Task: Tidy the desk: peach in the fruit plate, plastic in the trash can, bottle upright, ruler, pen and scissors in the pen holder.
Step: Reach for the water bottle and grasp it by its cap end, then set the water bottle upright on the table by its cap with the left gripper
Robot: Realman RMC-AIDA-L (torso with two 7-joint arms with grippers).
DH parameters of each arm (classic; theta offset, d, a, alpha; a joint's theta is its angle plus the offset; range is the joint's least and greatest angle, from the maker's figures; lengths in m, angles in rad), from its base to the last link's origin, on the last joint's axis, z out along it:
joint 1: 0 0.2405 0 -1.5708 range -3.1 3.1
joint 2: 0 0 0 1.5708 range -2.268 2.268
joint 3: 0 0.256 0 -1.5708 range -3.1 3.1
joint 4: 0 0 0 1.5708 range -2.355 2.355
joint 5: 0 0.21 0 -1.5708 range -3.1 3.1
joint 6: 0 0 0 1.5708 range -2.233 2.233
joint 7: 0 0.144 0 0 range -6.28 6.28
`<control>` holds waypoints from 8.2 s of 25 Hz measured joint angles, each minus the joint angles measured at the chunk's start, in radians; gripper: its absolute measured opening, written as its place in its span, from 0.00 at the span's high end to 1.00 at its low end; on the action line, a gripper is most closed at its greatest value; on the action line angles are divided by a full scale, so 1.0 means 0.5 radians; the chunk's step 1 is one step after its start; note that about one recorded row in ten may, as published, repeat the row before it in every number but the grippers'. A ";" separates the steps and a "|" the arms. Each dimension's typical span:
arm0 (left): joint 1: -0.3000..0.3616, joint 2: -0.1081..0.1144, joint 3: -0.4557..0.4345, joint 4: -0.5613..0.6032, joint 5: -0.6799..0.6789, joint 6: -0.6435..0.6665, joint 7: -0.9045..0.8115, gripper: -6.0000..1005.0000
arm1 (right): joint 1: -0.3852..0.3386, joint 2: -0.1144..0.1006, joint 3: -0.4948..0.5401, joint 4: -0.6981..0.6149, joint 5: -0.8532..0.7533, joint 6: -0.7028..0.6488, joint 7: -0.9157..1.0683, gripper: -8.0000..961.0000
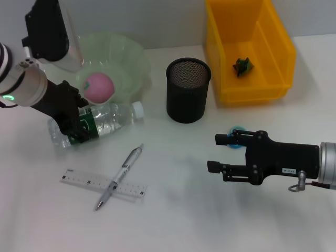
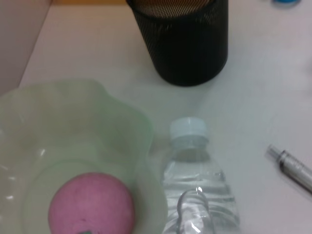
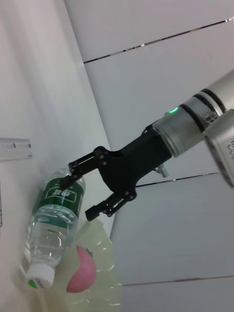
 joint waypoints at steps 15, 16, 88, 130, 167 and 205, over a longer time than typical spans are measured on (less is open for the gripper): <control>-0.014 0.000 0.135 -0.083 -0.002 -0.065 -0.030 0.19 | -0.007 -0.009 0.000 0.000 0.013 -0.003 -0.003 0.25; -0.014 0.000 0.135 -0.083 -0.002 -0.065 -0.030 0.19 | -0.007 -0.009 0.000 0.000 0.013 -0.003 -0.003 0.25; -0.054 -0.014 0.485 -0.484 -0.658 -0.671 0.109 0.19 | -0.023 -0.001 0.003 0.000 0.063 -0.032 -0.037 0.25; -0.052 -0.014 0.674 -0.509 -0.738 -0.753 0.110 0.38 | -0.008 0.000 0.003 0.000 0.097 -0.049 -0.058 0.25; 0.103 0.008 0.257 -0.107 -0.776 -0.373 0.028 0.56 | 0.000 -0.012 0.003 -0.002 0.142 -0.037 -0.061 0.25; 0.211 0.024 -0.219 0.148 -0.807 -0.020 0.053 0.56 | 0.014 -0.012 0.003 -0.003 0.159 -0.034 -0.043 0.25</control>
